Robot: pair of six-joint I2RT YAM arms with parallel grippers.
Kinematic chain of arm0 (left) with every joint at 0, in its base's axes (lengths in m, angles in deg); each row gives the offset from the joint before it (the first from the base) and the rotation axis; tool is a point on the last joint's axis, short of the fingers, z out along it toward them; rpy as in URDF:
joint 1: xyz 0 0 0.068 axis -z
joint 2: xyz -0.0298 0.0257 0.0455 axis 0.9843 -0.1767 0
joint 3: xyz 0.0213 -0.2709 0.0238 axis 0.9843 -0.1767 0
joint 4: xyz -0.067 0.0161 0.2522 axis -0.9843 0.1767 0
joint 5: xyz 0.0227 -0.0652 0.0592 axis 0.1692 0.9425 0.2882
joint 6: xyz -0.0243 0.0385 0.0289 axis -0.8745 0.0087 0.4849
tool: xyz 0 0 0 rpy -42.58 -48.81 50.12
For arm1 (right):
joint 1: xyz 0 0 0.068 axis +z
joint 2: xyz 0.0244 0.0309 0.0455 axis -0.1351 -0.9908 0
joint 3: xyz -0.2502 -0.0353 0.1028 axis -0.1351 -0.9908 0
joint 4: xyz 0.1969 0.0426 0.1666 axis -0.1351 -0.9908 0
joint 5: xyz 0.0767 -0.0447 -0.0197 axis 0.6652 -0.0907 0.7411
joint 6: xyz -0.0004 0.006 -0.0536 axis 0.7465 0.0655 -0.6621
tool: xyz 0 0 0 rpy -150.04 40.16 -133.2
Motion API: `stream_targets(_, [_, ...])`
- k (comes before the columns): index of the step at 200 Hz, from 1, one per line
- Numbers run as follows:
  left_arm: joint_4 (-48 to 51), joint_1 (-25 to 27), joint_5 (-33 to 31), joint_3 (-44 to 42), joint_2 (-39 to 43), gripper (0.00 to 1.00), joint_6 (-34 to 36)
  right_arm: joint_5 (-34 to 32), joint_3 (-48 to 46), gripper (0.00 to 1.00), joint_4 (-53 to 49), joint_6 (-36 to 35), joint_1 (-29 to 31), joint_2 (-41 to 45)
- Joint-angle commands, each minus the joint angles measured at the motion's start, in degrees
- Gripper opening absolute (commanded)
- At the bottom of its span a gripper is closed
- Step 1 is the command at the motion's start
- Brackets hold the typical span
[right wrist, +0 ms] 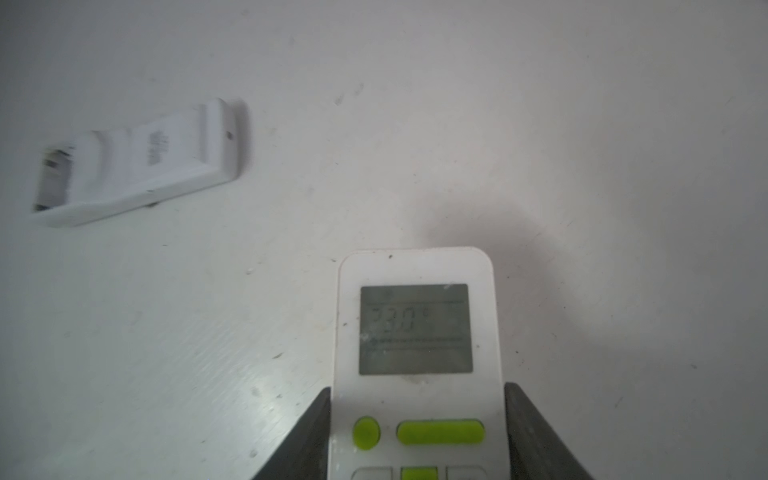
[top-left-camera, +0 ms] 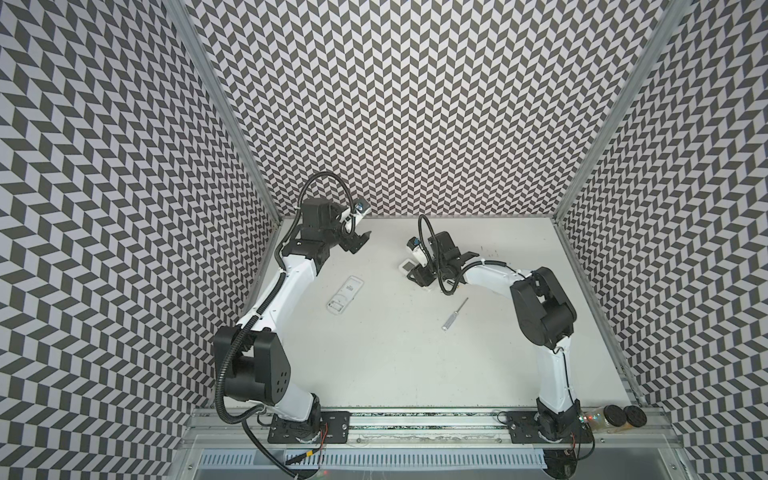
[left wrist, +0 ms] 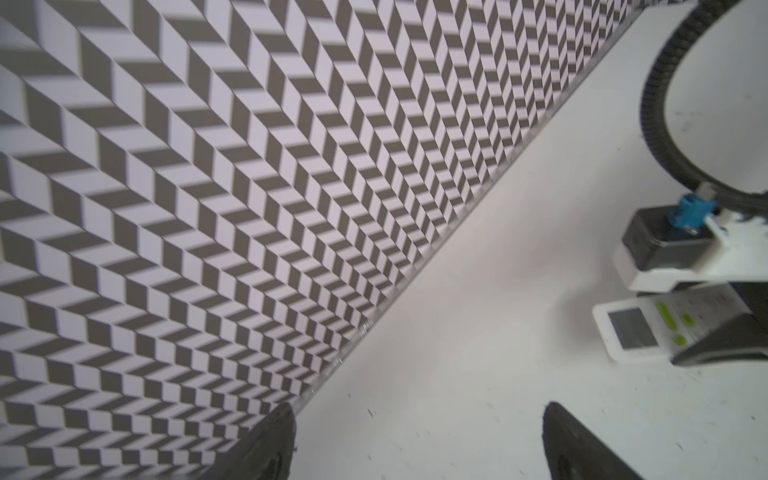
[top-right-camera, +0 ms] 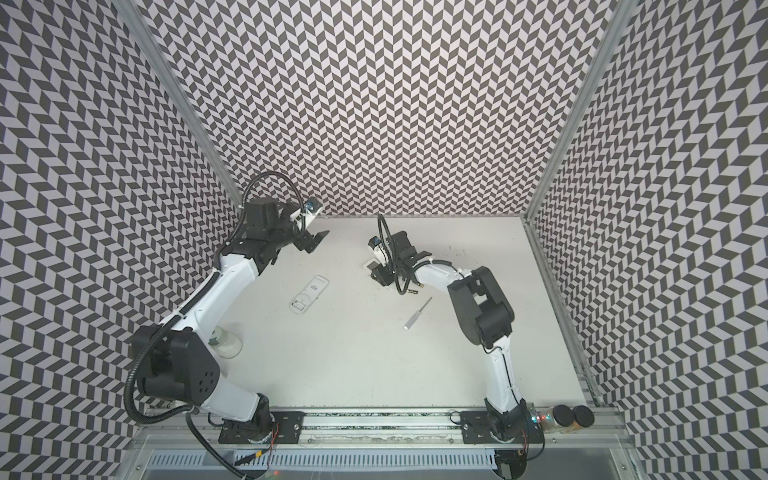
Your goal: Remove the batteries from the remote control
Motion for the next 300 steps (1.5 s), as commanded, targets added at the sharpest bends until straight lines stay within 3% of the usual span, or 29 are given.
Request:
stream_targets(1, [2.33,-0.12,6.84,8.40,-3.20,0.93,5.66,6.77,-0.54,0.46,2.58,-0.98,-0.01,6.87])
stream_targets(19, [4.35,-0.23,11.36,13.75,-4.81,0.94,9.75,9.73,-2.89,0.46,2.15,-2.05,-0.60,10.30])
stream_targets(55, [20.34,-0.40,23.85,25.96,-7.22,0.99,29.83,17.82,-6.76,0.46,0.25,-2.27,-1.43,17.73])
stream_targets(76, [28.07,0.22,28.94,28.71,-6.77,0.99,42.04,20.65,-11.26,0.46,4.02,-0.70,-2.27,21.79])
stream_targets(105, [41.12,1.50,31.04,31.57,-6.48,0.96,59.76,24.03,-14.34,0.46,5.29,0.85,-4.09,25.68])
stream_targets(123, [44.04,2.83,29.88,30.63,-5.44,0.94,66.58,25.95,-16.65,0.46,6.75,0.88,-4.92,28.71])
stream_targets(141, [48.50,3.38,30.04,29.97,-4.69,0.92,77.97,28.44,-19.94,0.46,10.21,1.86,-5.96,31.81])
stream_targets(175, [50.64,3.46,34.41,30.42,-5.13,0.85,87.23,36.35,-23.37,0.46,18.50,7.22,-6.57,33.42])
stream_targets(214, [57.66,2.15,35.63,27.62,-6.16,0.81,114.64,44.45,-20.12,0.45,20.80,9.50,-6.55,31.14])
stream_targets(254, [59.67,2.27,39.77,27.96,-7.62,0.76,115.69,44.84,-18.80,0.44,20.46,9.31,-6.01,29.03])
stream_targets(300, [58.03,3.09,39.70,23.90,-7.67,0.75,115.78,46.68,-14.23,0.43,21.55,11.41,-4.31,24.74])
